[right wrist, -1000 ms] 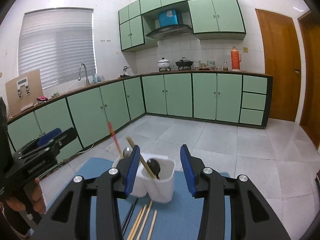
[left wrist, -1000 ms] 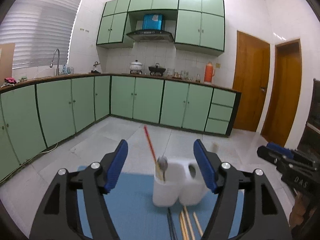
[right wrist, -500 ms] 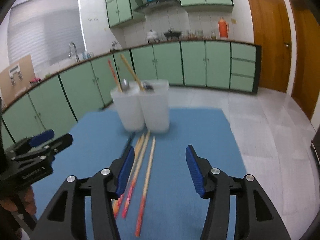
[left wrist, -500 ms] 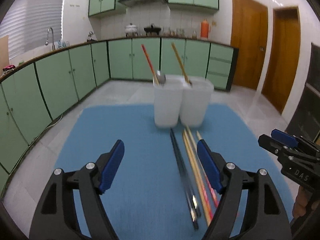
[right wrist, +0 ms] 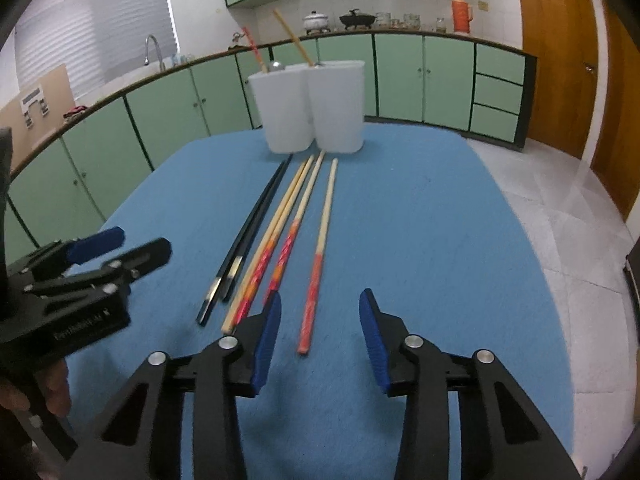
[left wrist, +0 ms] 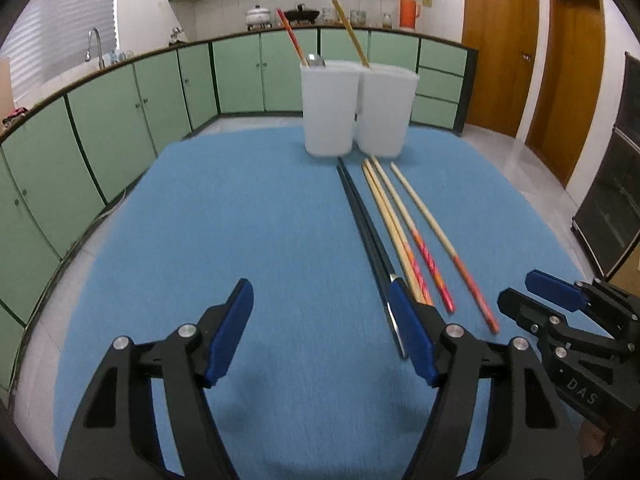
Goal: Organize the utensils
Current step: 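Open both tools and pull them back over the remaining chopsticks, then close the left tool on a black chopstick while the right tool closes on a red-patterned chopstick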
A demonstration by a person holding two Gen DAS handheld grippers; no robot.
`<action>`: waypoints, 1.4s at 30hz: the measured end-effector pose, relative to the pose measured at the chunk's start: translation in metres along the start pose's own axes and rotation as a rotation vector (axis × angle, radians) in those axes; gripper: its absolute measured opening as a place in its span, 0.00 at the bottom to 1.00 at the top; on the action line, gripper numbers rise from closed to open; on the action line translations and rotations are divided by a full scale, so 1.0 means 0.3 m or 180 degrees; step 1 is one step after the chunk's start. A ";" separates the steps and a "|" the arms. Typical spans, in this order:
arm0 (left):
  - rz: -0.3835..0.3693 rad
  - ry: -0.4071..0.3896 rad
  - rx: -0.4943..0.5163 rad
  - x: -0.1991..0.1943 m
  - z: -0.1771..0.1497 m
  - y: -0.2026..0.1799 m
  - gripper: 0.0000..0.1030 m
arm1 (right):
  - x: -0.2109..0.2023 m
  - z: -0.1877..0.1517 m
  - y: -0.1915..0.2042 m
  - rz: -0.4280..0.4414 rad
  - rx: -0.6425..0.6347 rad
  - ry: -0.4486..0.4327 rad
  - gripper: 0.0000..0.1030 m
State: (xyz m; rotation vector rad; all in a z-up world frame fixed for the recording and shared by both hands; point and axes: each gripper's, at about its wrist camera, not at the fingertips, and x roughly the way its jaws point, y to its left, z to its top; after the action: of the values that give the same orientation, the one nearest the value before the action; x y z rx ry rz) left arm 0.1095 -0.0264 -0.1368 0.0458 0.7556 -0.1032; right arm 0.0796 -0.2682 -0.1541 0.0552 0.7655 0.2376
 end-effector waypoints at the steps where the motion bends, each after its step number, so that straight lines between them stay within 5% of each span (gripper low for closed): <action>1: -0.0013 0.0030 -0.0008 0.004 -0.010 -0.003 0.61 | 0.003 -0.010 0.000 0.0005 -0.0007 0.0015 0.37; 14: -0.0234 0.0273 -0.0002 0.040 -0.080 -0.059 0.59 | 0.041 -0.064 0.007 0.0014 -0.0002 0.0210 0.20; 24: -0.0240 0.0367 -0.0027 0.087 -0.072 -0.087 0.54 | 0.043 -0.059 -0.002 0.0059 0.0069 0.0192 0.19; 32: -0.0195 0.0357 -0.0202 0.086 -0.066 -0.038 0.22 | 0.045 -0.065 -0.005 0.0085 0.0094 0.0167 0.19; 42: -0.0207 0.0309 -0.0187 0.059 -0.088 -0.018 0.37 | 0.031 -0.076 -0.010 0.0096 0.0092 0.0140 0.19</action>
State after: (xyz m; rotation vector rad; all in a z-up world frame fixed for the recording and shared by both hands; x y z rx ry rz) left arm 0.1038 -0.0312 -0.1681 -0.0299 0.8568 -0.1413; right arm 0.0709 -0.2698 -0.1774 0.0893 0.8123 0.2569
